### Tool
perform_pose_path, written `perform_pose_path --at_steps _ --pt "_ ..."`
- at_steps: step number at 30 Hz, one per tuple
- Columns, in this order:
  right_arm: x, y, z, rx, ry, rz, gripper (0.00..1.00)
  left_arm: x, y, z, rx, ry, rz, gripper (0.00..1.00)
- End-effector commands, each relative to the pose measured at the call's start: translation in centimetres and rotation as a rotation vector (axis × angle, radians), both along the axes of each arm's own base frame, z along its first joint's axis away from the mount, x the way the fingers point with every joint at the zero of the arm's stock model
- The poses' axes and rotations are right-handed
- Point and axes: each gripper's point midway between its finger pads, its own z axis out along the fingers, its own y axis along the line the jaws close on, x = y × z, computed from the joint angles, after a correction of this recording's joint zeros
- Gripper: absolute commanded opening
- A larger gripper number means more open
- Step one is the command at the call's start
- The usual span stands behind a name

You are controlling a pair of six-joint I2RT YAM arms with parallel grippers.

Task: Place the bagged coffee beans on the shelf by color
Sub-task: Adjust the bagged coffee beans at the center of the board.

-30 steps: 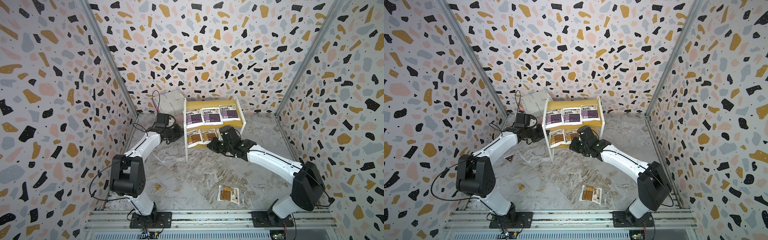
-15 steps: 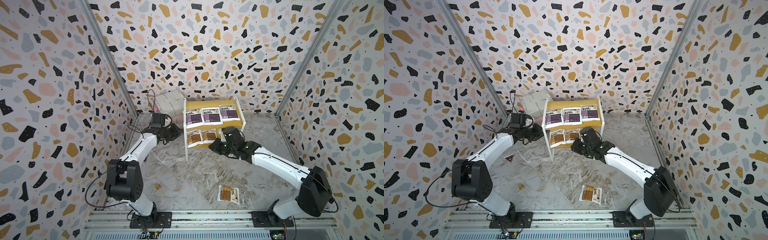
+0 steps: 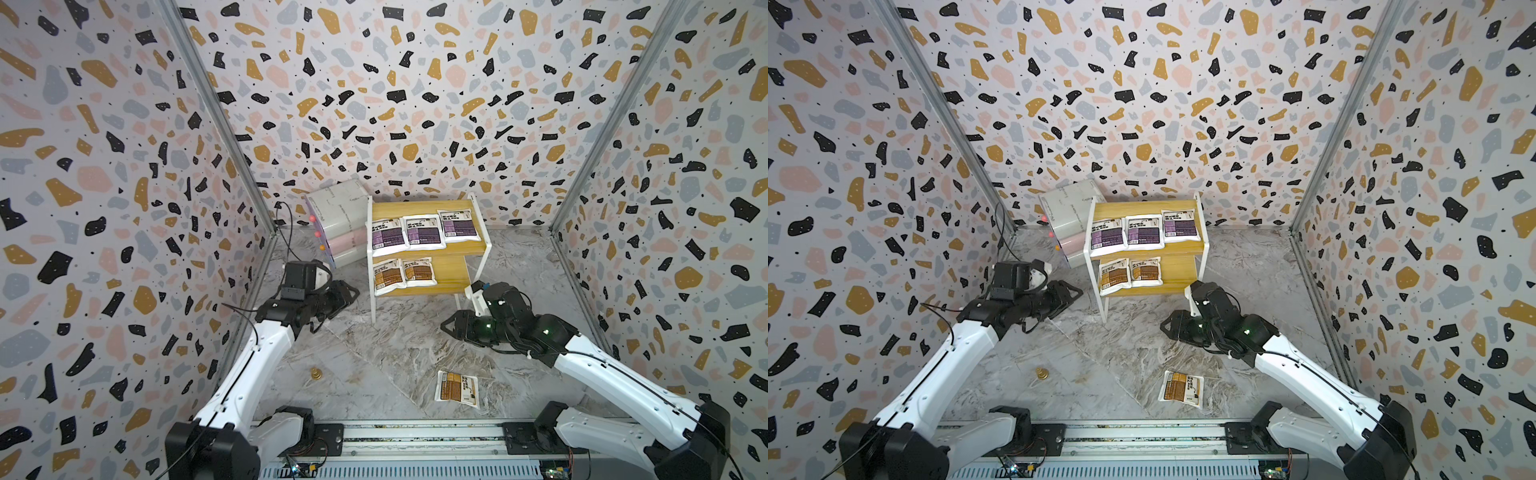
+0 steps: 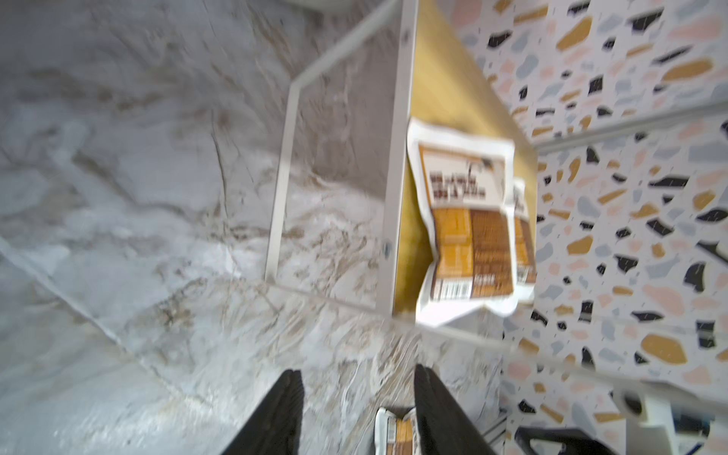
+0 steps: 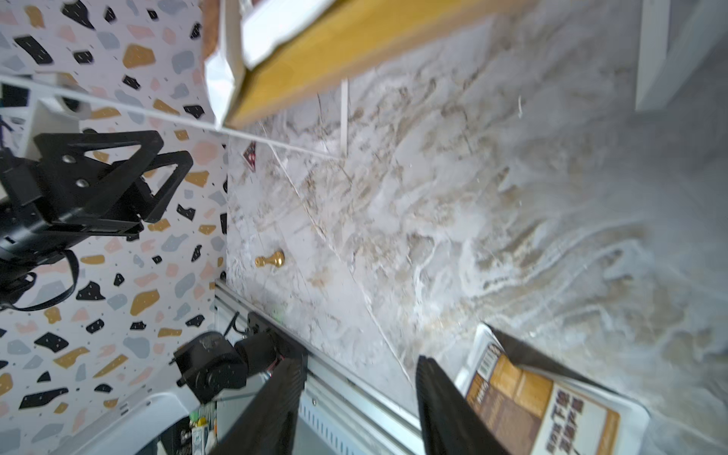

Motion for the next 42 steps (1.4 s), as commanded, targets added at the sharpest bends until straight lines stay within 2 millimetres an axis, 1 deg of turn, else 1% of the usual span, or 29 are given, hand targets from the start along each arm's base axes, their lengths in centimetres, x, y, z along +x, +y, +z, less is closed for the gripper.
perform_pose_path --at_steps 1,4,5,7,8,10,12,14,16,18,19,20,22,23,24,27,28,30,32,34,38,40,42 --pt "-4.4 -1.9 -3.1 -0.047 0.175 0.053 0.56 -4.7 -2.3 -1.5 0.005 0.056 -0.098 0.54" --pt "-5.9 -3.7 -4.1 -0.048 0.199 0.008 0.58 -8.1 -4.3 -3.3 0.012 0.091 -0.188 0.61" --pt "-6.2 -4.1 -4.5 -0.049 0.208 -0.005 0.59 -9.0 -4.8 -3.8 0.004 0.106 -0.21 0.62" --pt "-7.5 -5.2 -5.7 -0.062 0.279 -0.049 0.6 -10.8 -5.9 -5.2 -0.028 0.147 -0.254 0.67" --pt "-8.0 -5.4 -6.1 -0.057 0.306 -0.062 0.61 -11.5 -6.2 -5.8 -0.057 0.186 -0.245 0.68" --pt "-8.6 -6.0 -6.8 -0.05 0.318 -0.079 0.64 -12.6 -6.9 -6.8 -0.084 0.193 -0.275 0.7" --pt "-9.5 -7.0 -7.8 -0.076 0.34 -0.091 0.67 -13.6 -7.1 -7.7 -0.09 0.206 -0.289 0.73" --pt "-10.4 -7.4 -8.9 -0.084 0.381 -0.09 0.72 -14.3 -7.2 -8.2 -0.112 0.222 -0.289 0.75" --pt "-11.0 -7.6 -9.7 -0.084 0.399 -0.08 0.79 -14.7 -7.3 -8.5 -0.128 0.233 -0.281 0.81" --pt "-11.5 -7.6 -9.9 -0.077 0.418 -0.064 0.8 -14.9 -7.3 -8.6 -0.127 0.25 -0.277 0.82" --pt "-11.7 -7.2 -9.9 -0.061 0.428 -0.048 0.8 -14.7 -7.5 -8.2 -0.13 0.24 -0.279 0.82" --pt "-11.8 -6.9 -9.9 -0.048 0.429 -0.029 0.84 -14.5 -7.7 -8.0 -0.129 0.225 -0.286 0.85" --pt "-12.3 -7.0 -10.3 -0.063 0.454 -0.006 0.85 -14.2 -7.8 -8.3 -0.11 0.226 -0.283 0.89" --pt "-12.6 -7.0 -10.3 -0.063 0.469 0.004 0.87 -14.1 -8.0 -8.4 -0.117 0.234 -0.284 0.99" --pt "-12.7 -6.8 -10.1 -0.058 0.477 0.01 0.89 -13.9 -8.4 -8.4 -0.135 0.233 -0.286 1.0" --pt "-12.1 -6.9 -9.4 -0.064 0.44 0.0 0.93 -13.1 -9.4 -8.2 -0.151 0.206 -0.313 1.0" --pt "-12.0 -6.8 -9.3 -0.066 0.444 -0.007 0.99 -13.0 -9.5 -8.3 -0.134 0.204 -0.328 1.0" --pt "-11.7 -6.1 -9.0 -0.042 0.456 -0.01 0.99 -12.9 -10.1 -8.1 -0.118 0.211 -0.375 1.0" --pt "-11.4 -5.9 -8.8 -0.039 0.447 -0.015 0.99 -12.9 -10.5 -8.3 -0.103 0.227 -0.401 1.0" --pt "-11.5 -6.0 -8.6 -0.046 0.455 -0.027 0.99 -12.8 -10.5 -8.6 -0.087 0.242 -0.408 1.0" --pt "-11.8 -5.6 -7.5 -0.019 0.456 -0.021 0.99 -12.3 -10.5 -8.1 -0.081 0.217 -0.392 1.0" --pt "-12.1 -5.2 -7.4 -0.005 0.473 -0.001 0.99 -11.9 -10.4 -8.2 -0.061 0.19 -0.388 1.0" --pt "-12.3 -4.7 -7.4 0.009 0.497 0.018 0.99 -11.8 -10.2 -8.7 -0.056 0.215 -0.37 1.0"
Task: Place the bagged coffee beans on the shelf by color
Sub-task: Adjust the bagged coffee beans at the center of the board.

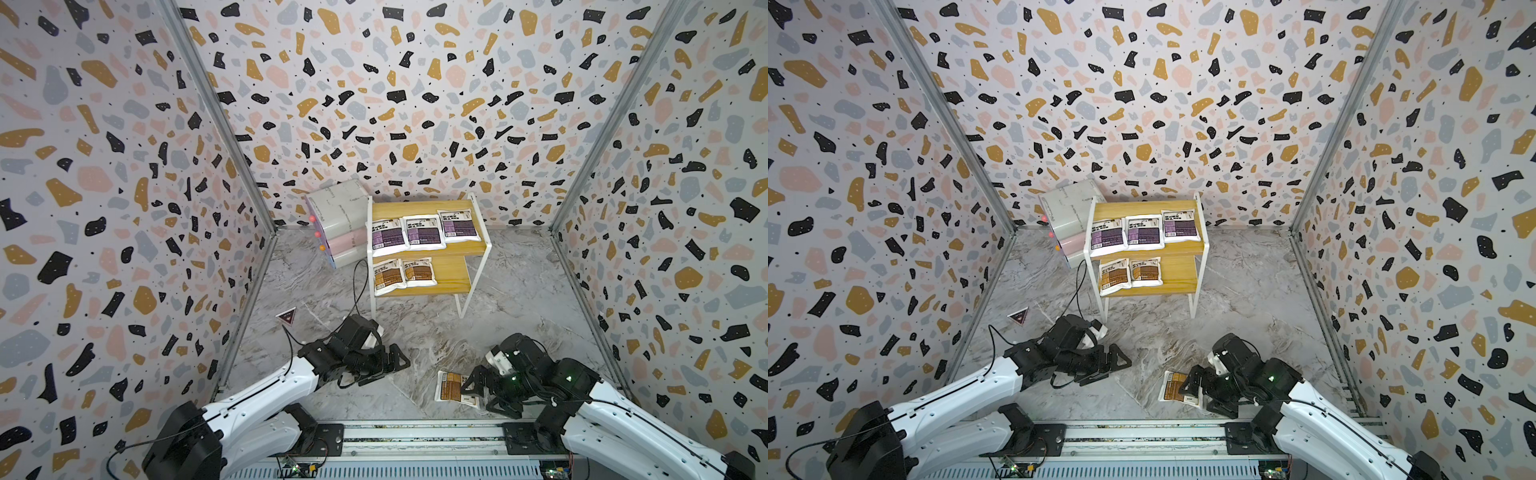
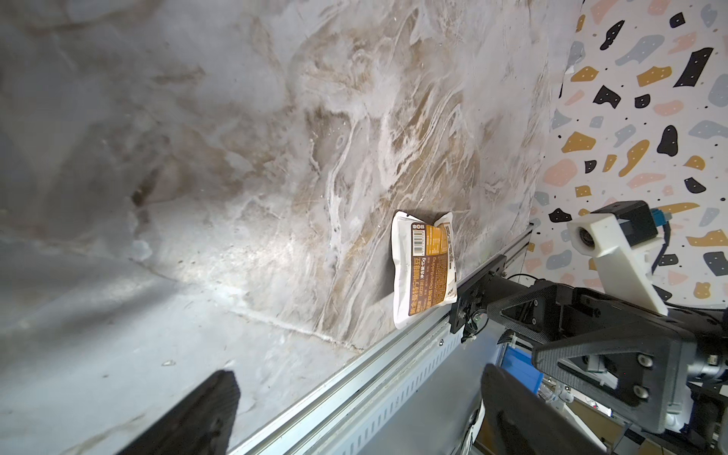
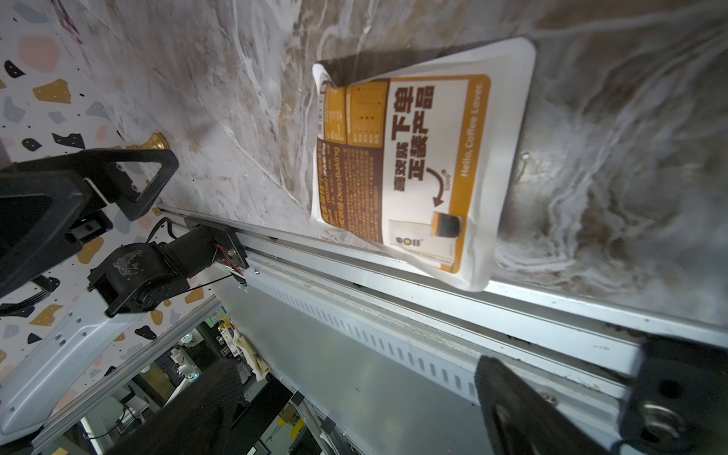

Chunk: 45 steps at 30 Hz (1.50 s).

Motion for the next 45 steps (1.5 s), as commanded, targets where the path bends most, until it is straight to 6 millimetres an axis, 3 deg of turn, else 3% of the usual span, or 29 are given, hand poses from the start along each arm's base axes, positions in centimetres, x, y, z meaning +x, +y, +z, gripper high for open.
perform_pose_path --at_steps 1,13,24,27,37,41,45 --pt "-0.2 1.3 1.4 0.054 0.023 0.02 0.99 1.0 -0.7 1.1 -0.027 -0.05 -0.002 1.0" --pt "-0.2 4.0 1.0 0.061 0.023 0.074 0.99 1.5 -0.2 1.3 -0.014 -0.048 -0.023 1.0" --pt "0.0 4.5 -2.2 0.041 0.016 0.058 0.99 0.6 1.4 1.7 -0.006 -0.077 -0.03 1.0" --pt "0.6 4.6 -3.2 0.033 0.003 0.029 0.99 0.5 1.9 1.9 -0.01 -0.083 -0.022 1.0" --pt "4.5 4.9 -3.1 -0.006 -0.075 -0.021 0.99 -0.3 2.7 2.2 -0.004 -0.072 -0.04 1.0" --pt "6.7 6.1 -2.0 -0.006 -0.113 0.015 0.99 -0.4 2.6 2.1 -0.02 -0.065 -0.028 1.0" --pt "7.5 8.0 -1.9 0.005 -0.095 0.076 0.99 -0.7 2.1 1.4 -0.065 -0.018 -0.015 1.0"
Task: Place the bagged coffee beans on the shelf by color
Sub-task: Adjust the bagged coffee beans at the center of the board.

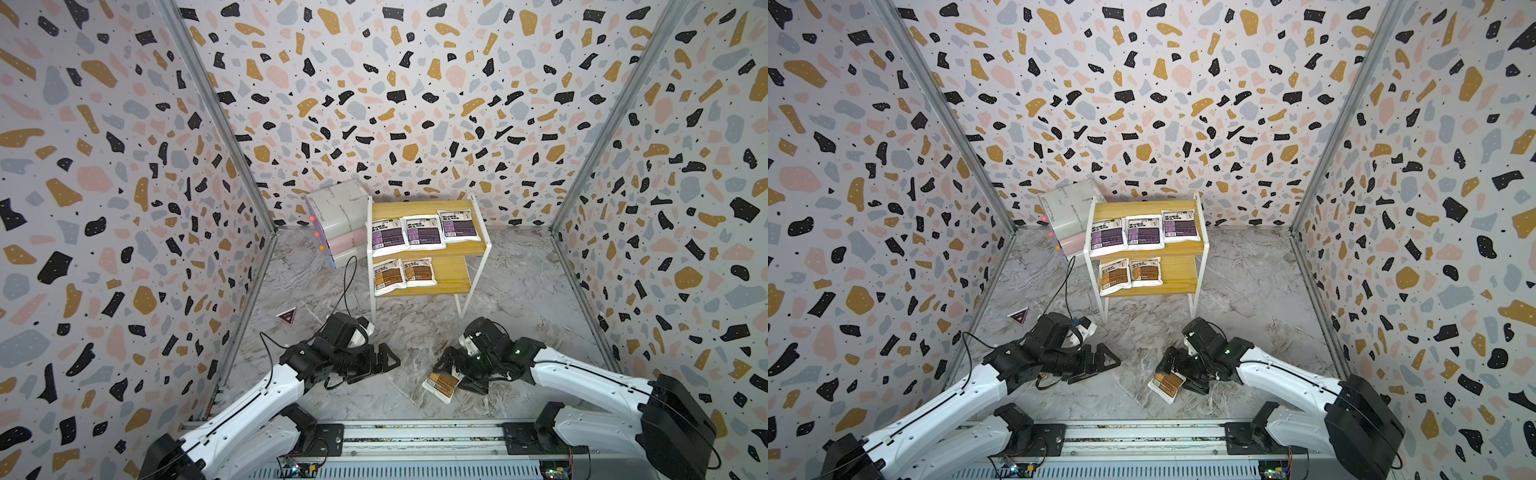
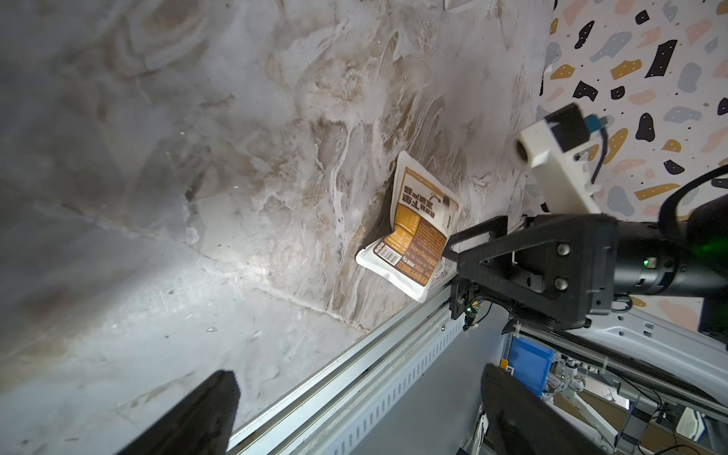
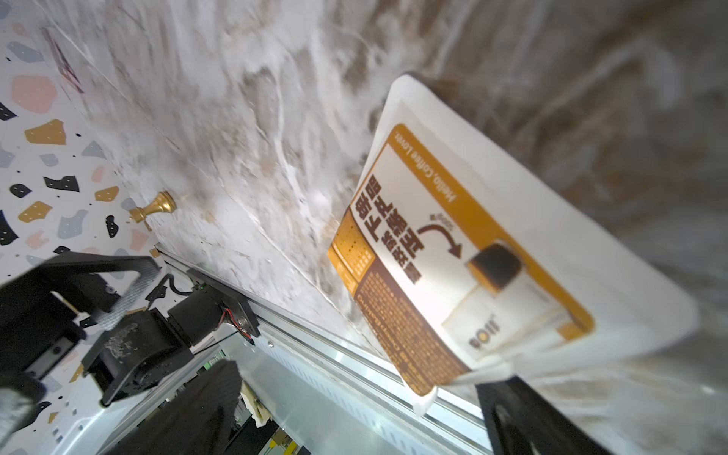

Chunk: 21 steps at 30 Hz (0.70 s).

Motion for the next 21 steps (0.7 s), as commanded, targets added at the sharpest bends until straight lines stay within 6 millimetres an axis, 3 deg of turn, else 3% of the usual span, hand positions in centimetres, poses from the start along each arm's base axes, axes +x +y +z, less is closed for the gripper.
perform_pose_path --at_steps 1,4,11,15,21 --pt "0.6 1.4 1.0 0.032 -0.031 0.073 0.99 -0.4 -0.6 -0.3 -0.056 0.025 -0.009 1.0" --pt "0.4 1.0 1.2 0.028 -0.047 0.074 0.99 -0.4 -0.8 -0.7 -0.078 0.055 0.018 1.0" --pt "-1.9 -1.5 0.1 0.019 -0.026 0.059 0.96 0.2 -1.7 -1.7 -0.137 0.086 0.041 0.98" --pt "-2.3 -2.3 -0.7 0.031 -0.028 0.01 0.89 1.1 -2.7 -1.6 -0.164 0.074 0.026 0.95" --pt "-2.1 -1.8 -1.2 0.039 -0.043 -0.004 0.77 2.0 -3.7 -2.1 -0.15 0.099 -0.002 0.89"
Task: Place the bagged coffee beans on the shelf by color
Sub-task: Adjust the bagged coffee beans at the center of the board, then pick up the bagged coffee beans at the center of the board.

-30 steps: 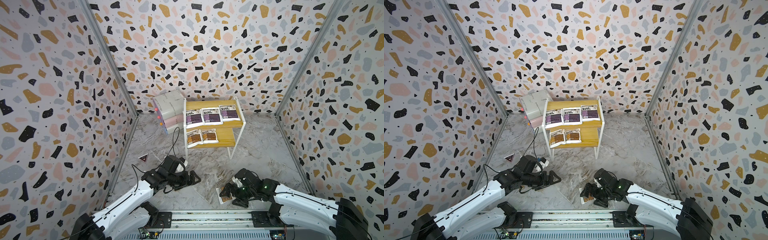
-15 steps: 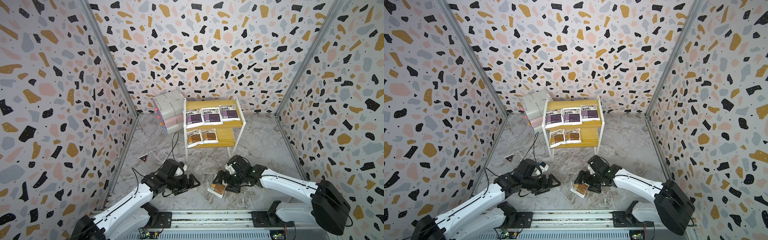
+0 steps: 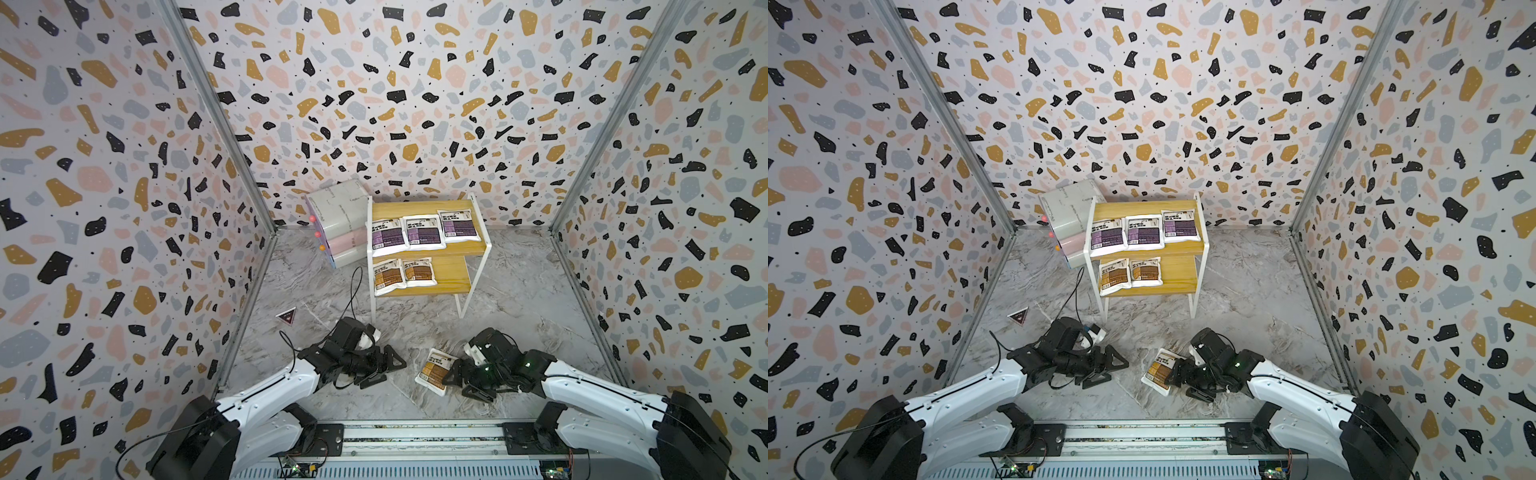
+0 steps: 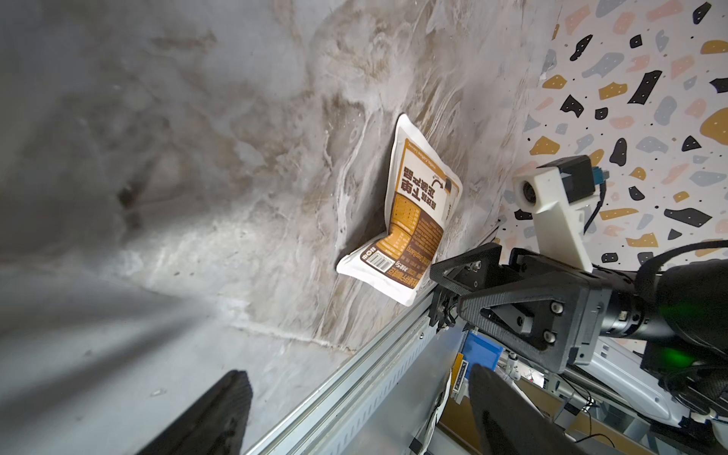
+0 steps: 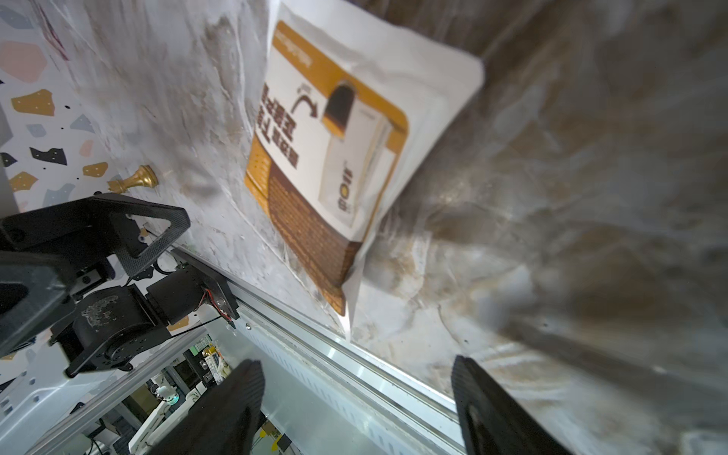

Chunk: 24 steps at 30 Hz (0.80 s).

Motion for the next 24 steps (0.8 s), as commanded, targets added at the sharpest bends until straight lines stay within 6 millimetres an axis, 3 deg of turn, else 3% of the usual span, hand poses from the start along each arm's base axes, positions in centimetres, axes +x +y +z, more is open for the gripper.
perform_pose_path --at_steps 1,10,17,24 --pt "0.9 0.9 0.3 0.019 -0.035 -0.02 0.76 1.2 -1.5 1.5 -0.056 -0.043 -0.032 0.88" --pt "1.3 3.3 -1.1 0.0 -0.024 0.008 0.63 1.1 -1.5 0.7 -0.041 -0.027 -0.04 0.88" --pt "2.0 3.3 -1.4 -0.025 -0.045 -0.011 0.48 0.9 -1.4 0.6 -0.042 -0.025 -0.043 0.88" --pt "2.6 3.0 -0.2 -0.029 -0.106 -0.013 0.19 0.4 -1.1 0.7 -0.042 -0.025 -0.042 0.89"
